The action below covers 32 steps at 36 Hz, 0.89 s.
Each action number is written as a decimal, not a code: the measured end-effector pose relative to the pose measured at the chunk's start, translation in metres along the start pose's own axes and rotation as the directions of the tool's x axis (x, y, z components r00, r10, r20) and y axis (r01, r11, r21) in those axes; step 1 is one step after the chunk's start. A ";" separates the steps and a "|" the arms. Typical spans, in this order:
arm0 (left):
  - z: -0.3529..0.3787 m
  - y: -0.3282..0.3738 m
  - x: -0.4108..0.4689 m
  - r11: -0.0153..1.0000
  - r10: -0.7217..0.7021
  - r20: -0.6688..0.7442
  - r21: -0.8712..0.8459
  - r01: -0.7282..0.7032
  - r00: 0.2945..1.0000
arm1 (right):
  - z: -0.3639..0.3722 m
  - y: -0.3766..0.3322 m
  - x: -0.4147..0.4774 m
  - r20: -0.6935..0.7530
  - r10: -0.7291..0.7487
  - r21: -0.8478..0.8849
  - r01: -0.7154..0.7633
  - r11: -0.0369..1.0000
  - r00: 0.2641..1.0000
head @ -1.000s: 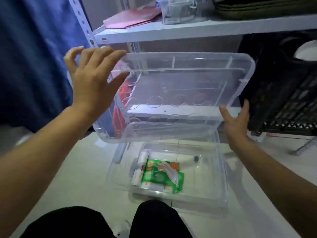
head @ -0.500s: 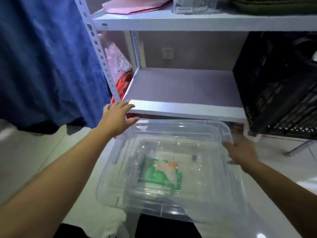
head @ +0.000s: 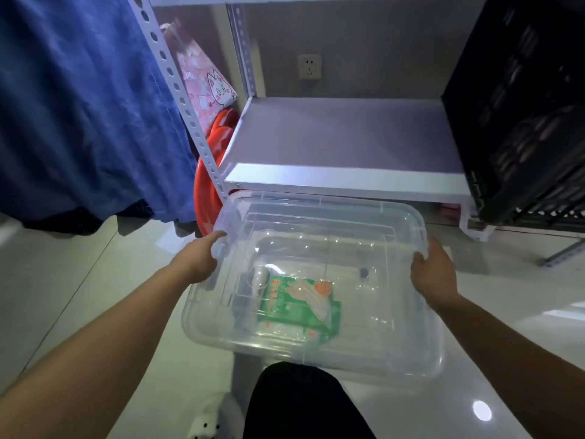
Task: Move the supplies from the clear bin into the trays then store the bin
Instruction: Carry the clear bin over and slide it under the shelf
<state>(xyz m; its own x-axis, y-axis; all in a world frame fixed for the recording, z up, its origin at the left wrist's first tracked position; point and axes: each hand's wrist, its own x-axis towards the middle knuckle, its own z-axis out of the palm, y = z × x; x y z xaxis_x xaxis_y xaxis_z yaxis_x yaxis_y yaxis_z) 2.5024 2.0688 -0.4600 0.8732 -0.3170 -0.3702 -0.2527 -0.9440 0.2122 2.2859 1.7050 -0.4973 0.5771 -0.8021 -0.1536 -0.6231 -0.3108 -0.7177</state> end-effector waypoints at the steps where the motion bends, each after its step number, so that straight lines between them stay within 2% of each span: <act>1: 0.003 0.001 0.002 1.000 -0.002 -0.014 -0.006 0.002 1.000 | 0.001 0.003 -0.001 0.008 -0.009 -0.003 0.009 1.000 1.000; 6: 0.009 -0.011 0.005 0.999 -0.027 0.039 -0.018 0.028 0.999 | 0.008 0.013 -0.014 0.035 -0.087 -0.052 0.089 0.995 0.996; 8: 0.009 -0.017 0.005 0.998 -0.025 0.063 -0.050 0.028 0.998 | 0.013 0.006 -0.018 0.043 -0.148 -0.253 0.154 0.955 0.988; 10: 0.009 -0.019 0.005 0.997 -0.032 0.066 -0.075 0.036 0.997 | 0.022 -0.008 -0.029 0.078 -0.256 -0.420 0.265 0.868 0.963; 14: 0.010 -0.020 0.005 0.984 -0.016 0.086 -0.178 0.031 0.996 | 0.058 -0.034 -0.062 0.323 -0.461 -0.402 0.560 0.724 0.827; 17: 0.004 -0.026 0.006 0.879 -0.146 0.137 -0.437 0.192 0.980 | 0.091 -0.041 -0.086 0.492 -0.475 -0.428 0.678 0.598 0.730; 20: 0.003 -0.041 0.009 0.758 -0.310 0.224 -0.528 0.383 0.924 | 0.111 -0.036 -0.098 0.509 -0.477 -0.470 0.695 0.544 0.717; 22: 0.004 -0.051 0.011 0.681 -0.321 0.337 -0.568 0.463 0.885 | 0.115 -0.033 -0.100 0.472 -0.495 -0.461 0.683 0.567 0.729; 24: 0.007 -0.058 0.012 0.602 -0.261 0.445 -0.619 0.505 0.856 | 0.117 -0.030 -0.100 0.443 -0.531 -0.445 0.692 0.569 0.722; 27: 0.008 -0.061 0.013 0.573 -0.184 0.498 -0.646 0.504 0.848 | 0.118 -0.028 -0.100 0.433 -0.545 -0.433 0.695 0.573 0.718; 32: 0.000 -0.056 0.017 0.596 -0.187 0.474 -0.641 0.483 0.860 | 0.120 -0.027 -0.099 0.414 -0.554 -0.438 0.691 0.575 0.723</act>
<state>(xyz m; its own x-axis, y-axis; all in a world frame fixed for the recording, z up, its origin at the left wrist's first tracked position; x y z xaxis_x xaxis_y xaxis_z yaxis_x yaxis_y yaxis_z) 2.5316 2.1158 -0.4783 0.6008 -0.1394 -0.7872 0.5387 -0.6569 0.5275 2.3086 1.8542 -0.5438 0.9805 -0.1965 0.0057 -0.1904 -0.9564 -0.2213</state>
